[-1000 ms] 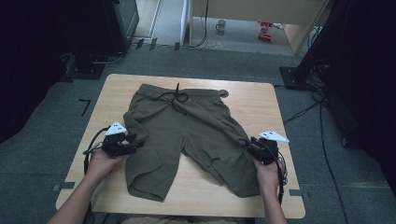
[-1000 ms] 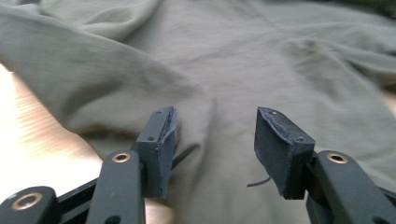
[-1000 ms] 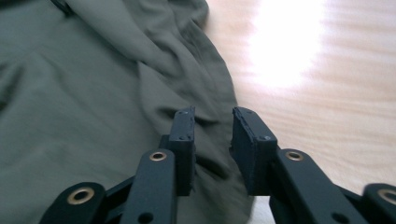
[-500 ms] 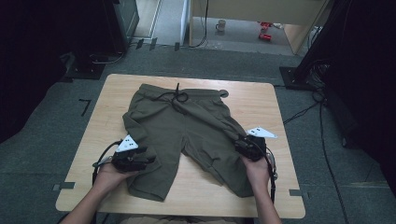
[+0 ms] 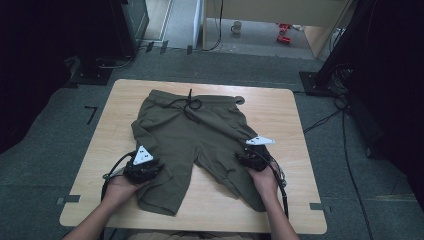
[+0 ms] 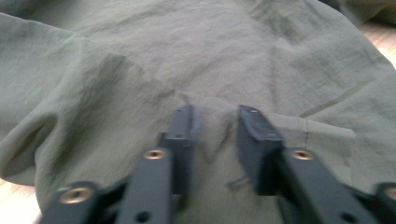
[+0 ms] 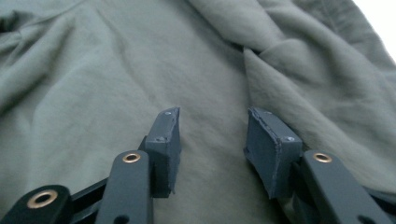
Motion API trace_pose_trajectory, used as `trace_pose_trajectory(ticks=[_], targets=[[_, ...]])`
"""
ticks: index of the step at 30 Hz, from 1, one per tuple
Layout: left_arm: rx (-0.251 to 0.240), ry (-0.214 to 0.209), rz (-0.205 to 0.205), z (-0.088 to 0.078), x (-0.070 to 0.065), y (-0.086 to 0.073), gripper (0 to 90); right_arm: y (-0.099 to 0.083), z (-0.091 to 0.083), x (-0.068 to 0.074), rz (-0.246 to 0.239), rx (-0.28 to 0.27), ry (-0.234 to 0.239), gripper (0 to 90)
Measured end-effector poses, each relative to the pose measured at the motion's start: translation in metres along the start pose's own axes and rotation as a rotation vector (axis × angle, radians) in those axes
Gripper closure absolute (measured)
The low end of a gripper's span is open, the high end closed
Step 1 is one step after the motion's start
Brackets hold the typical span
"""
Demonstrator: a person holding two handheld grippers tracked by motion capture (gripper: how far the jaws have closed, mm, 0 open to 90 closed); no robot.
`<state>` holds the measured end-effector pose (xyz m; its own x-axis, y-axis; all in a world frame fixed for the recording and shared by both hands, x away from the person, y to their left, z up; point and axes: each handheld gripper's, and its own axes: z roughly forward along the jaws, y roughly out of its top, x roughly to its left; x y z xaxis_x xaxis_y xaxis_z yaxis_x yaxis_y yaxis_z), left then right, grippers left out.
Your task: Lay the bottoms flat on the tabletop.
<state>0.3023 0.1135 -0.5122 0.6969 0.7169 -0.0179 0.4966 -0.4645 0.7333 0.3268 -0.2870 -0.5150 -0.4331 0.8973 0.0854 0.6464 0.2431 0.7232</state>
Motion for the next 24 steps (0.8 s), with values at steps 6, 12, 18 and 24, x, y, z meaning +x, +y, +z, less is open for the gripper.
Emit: trace_pose_trajectory(ticks=[6,12,18,24], targets=[[0.026,-0.027,-0.041,-0.007,0.005,0.005,90.0,-0.008,0.0,0.003,-0.041,-0.048,-0.032,58.7],[-0.059,-0.034,-0.092,-0.034,0.013,0.006,90.0,-0.01,0.0,0.002,-0.038,-0.064,-0.032,60.4],[-0.084,-0.018,-0.115,-0.057,0.021,0.0,90.0,-0.01,0.0,0.002,-0.037,-0.065,-0.032,60.4],[-0.09,0.0,-0.136,-0.075,0.03,-0.008,90.0,-0.01,0.0,0.002,-0.037,-0.064,-0.033,60.4]])
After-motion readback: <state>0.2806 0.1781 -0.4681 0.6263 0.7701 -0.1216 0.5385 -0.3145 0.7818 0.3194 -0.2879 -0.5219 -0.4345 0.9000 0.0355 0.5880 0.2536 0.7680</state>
